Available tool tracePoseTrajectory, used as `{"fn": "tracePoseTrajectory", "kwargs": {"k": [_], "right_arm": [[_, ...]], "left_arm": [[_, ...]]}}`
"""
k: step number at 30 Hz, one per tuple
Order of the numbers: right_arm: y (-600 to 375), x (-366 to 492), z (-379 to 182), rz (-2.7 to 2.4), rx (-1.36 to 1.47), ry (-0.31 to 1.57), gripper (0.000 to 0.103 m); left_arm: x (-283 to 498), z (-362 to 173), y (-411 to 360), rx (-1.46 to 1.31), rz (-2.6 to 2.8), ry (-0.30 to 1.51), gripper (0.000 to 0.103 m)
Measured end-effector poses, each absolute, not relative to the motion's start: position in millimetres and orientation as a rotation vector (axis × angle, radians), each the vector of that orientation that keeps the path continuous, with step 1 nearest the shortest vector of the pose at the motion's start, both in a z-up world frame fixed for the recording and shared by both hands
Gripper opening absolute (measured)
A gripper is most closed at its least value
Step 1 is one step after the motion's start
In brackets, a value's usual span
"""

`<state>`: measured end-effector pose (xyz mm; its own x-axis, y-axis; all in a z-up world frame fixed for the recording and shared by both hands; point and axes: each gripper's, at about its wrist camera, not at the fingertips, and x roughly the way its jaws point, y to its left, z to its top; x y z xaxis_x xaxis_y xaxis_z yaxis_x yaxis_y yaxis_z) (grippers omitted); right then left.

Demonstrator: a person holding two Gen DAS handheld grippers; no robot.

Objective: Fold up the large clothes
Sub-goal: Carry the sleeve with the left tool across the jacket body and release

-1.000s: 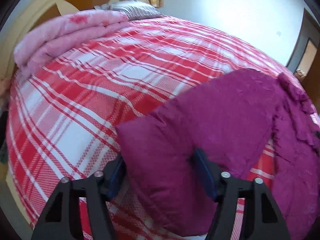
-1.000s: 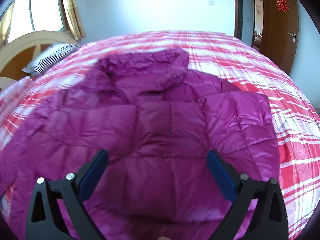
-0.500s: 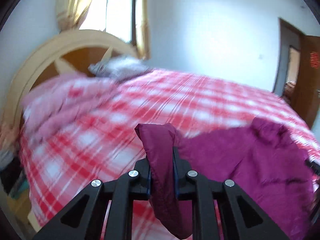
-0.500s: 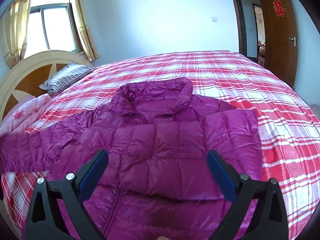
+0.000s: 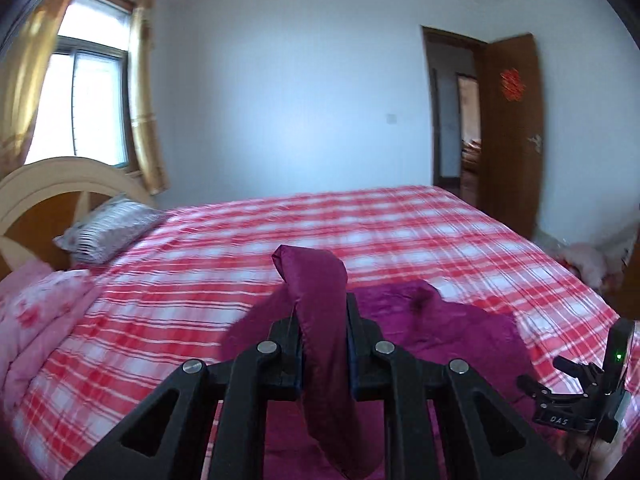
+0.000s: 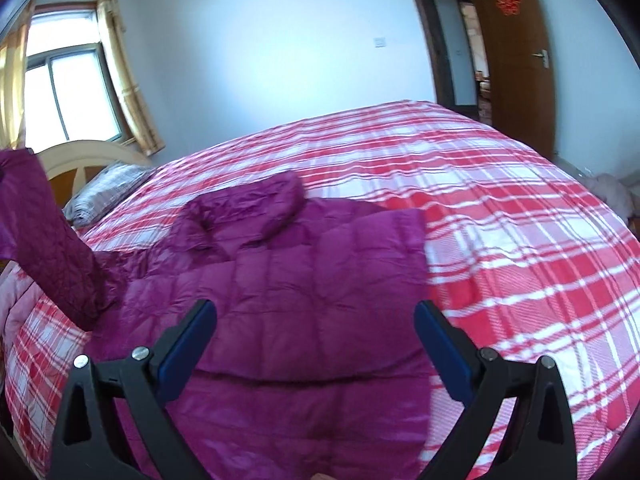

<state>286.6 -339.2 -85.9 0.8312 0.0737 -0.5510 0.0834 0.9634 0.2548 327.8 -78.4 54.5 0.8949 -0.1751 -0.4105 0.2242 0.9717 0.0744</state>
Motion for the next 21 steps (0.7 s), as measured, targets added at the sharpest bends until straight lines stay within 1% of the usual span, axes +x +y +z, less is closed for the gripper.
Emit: {"fn": "tracePoseTrajectory", "kwargs": {"k": [4, 5, 8, 12, 15, 16, 17, 18, 19, 20, 21], "right_arm": [[-355.4, 281.9, -93.6, -0.042, 0.288, 0.587, 0.101], [-359.8, 281.2, -96.8, -0.050, 0.296, 0.588, 0.101], [-369.5, 278.0, -106.5, -0.070, 0.317, 0.586, 0.101], [-377.7, 277.8, -118.6, -0.060, 0.364, 0.605, 0.101], [-385.9, 276.8, -123.5, -0.059, 0.411, 0.603, 0.102], [-388.0, 276.9, -125.3, -0.063, 0.425, 0.605, 0.103], [-390.2, 278.2, -127.7, -0.065, 0.440, 0.617, 0.103], [-390.6, 280.5, -129.5, -0.065, 0.446, 0.631, 0.103], [-390.4, 281.6, -131.0, -0.064, 0.448, 0.639, 0.103], [-390.2, 283.1, -132.3, -0.065, 0.449, 0.648, 0.103], [-389.6, 283.6, -132.6, -0.066, 0.447, 0.653, 0.103]], "left_arm": [[338.5, 14.3, -138.0, 0.199, -0.274, 0.469, 0.016], [341.8, -2.9, -154.5, 0.228, -0.300, 0.493, 0.016], [347.0, -36.3, -187.2, 0.288, -0.321, 0.546, 0.016], [350.9, -74.1, -209.7, 0.329, -0.366, 0.625, 0.016], [341.2, -88.6, -223.2, 0.384, -0.403, 0.637, 0.020], [336.4, -90.8, -227.8, 0.402, -0.418, 0.629, 0.024], [330.8, -90.8, -231.5, 0.419, -0.429, 0.615, 0.034], [326.9, -89.6, -235.2, 0.426, -0.435, 0.601, 0.042], [323.0, -86.6, -236.5, 0.425, -0.439, 0.585, 0.059], [319.4, -82.0, -237.4, 0.415, -0.441, 0.563, 0.073], [315.5, -75.6, -236.6, 0.400, -0.442, 0.530, 0.076]]}}
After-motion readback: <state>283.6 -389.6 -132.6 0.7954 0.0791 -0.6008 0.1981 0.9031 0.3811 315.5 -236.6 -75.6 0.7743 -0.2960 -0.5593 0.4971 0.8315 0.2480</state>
